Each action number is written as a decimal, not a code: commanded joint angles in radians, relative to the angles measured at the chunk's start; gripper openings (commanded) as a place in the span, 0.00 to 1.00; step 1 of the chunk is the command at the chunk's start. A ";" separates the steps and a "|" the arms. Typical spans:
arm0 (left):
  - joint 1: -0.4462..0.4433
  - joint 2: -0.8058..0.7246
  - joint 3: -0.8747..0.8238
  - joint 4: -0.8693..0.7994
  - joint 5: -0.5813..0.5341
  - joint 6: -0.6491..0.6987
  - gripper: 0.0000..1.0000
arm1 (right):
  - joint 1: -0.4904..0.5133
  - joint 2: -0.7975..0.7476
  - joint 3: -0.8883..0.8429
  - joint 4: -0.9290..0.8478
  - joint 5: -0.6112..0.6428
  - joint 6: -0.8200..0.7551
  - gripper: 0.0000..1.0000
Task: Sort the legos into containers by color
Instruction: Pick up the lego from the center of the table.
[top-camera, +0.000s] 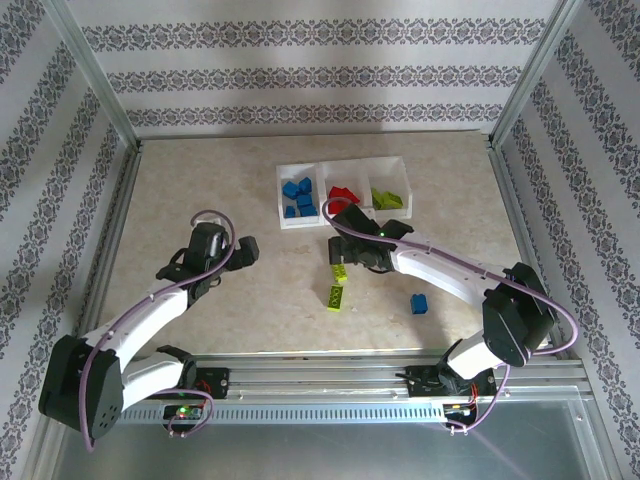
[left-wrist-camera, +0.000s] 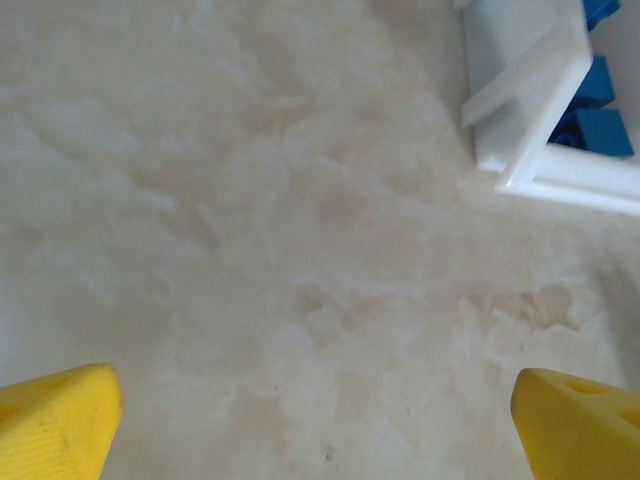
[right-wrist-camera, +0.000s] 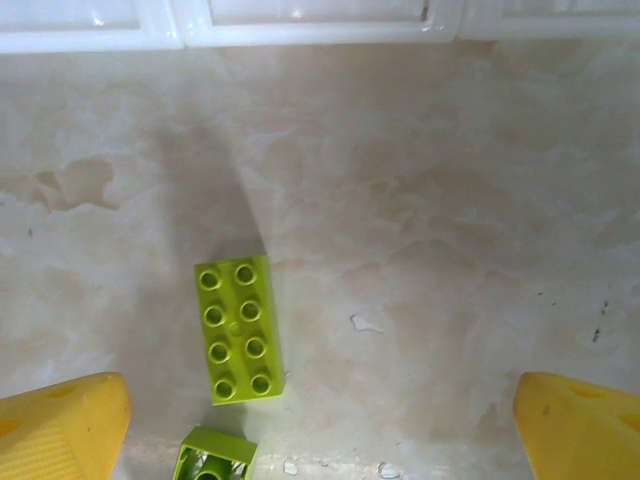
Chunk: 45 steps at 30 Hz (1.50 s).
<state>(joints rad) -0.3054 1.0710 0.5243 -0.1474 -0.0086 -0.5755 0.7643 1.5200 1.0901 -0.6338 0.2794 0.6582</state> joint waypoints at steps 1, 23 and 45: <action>0.011 -0.052 -0.046 0.050 0.040 -0.057 1.00 | 0.019 0.043 0.014 -0.030 -0.016 0.034 0.98; 0.011 -0.081 -0.098 0.058 0.039 -0.083 1.00 | 0.029 0.359 0.143 0.000 -0.128 -0.011 0.71; 0.011 -0.032 -0.086 0.083 0.050 -0.088 1.00 | -0.008 0.420 0.163 0.043 -0.180 -0.022 0.31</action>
<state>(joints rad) -0.3054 1.0336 0.4271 -0.1051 0.0315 -0.6563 0.7712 1.9213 1.2411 -0.5922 0.1089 0.6449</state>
